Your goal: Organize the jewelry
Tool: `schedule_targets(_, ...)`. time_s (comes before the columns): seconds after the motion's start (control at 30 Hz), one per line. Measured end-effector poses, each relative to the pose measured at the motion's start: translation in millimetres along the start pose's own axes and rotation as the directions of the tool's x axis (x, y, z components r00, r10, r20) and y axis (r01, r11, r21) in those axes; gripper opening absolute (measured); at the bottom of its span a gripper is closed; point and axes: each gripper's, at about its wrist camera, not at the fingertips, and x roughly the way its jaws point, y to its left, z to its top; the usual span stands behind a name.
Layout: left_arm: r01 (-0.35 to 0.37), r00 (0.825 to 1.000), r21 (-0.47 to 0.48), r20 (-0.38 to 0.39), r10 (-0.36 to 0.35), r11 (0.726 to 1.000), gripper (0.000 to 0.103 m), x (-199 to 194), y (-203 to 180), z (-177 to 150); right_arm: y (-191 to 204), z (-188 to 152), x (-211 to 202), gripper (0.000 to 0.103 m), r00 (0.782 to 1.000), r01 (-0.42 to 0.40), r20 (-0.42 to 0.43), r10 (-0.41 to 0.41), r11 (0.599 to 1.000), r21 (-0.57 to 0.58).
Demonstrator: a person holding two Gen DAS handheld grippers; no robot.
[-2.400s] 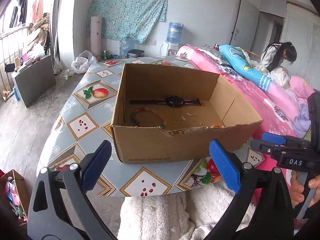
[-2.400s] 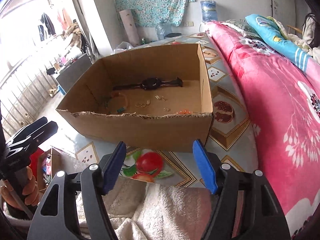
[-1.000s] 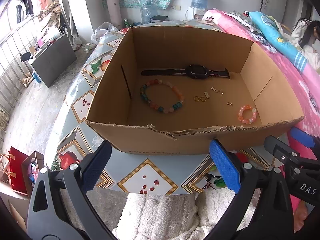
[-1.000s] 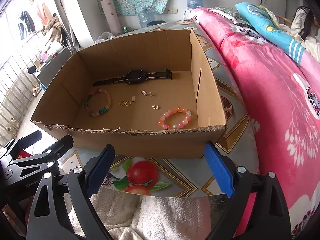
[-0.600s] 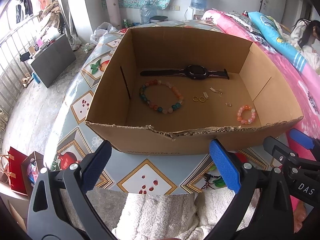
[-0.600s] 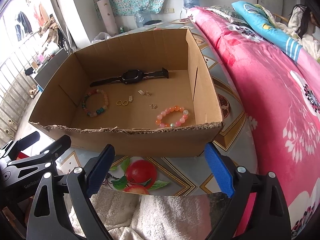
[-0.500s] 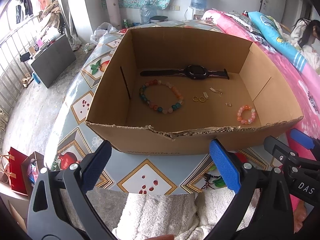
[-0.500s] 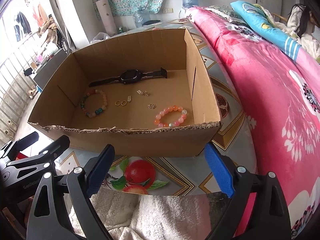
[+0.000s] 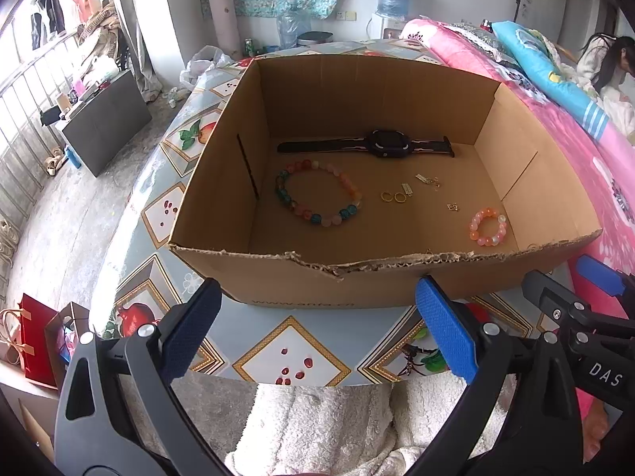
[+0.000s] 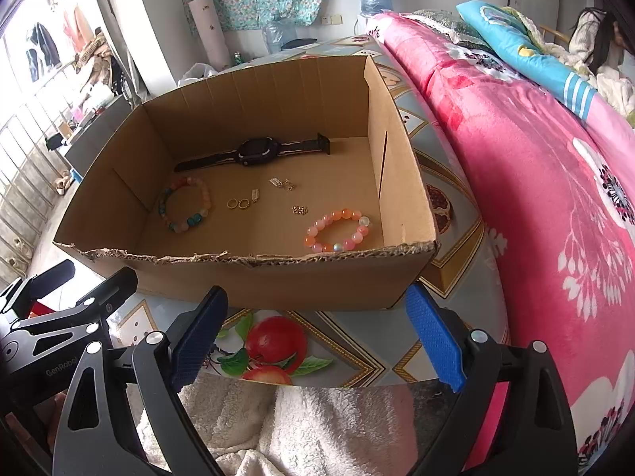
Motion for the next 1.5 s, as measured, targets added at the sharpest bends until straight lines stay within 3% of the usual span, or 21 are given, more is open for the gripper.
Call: schedule_targets(1.5,0.012,1.0,-0.009,-0.023,-0.012,1.0,0.095,6.3,4.5,0.9,-0.7,0.8,3.5,0.089,1.0,0.0,-0.014,0.0,1.0,0.006)
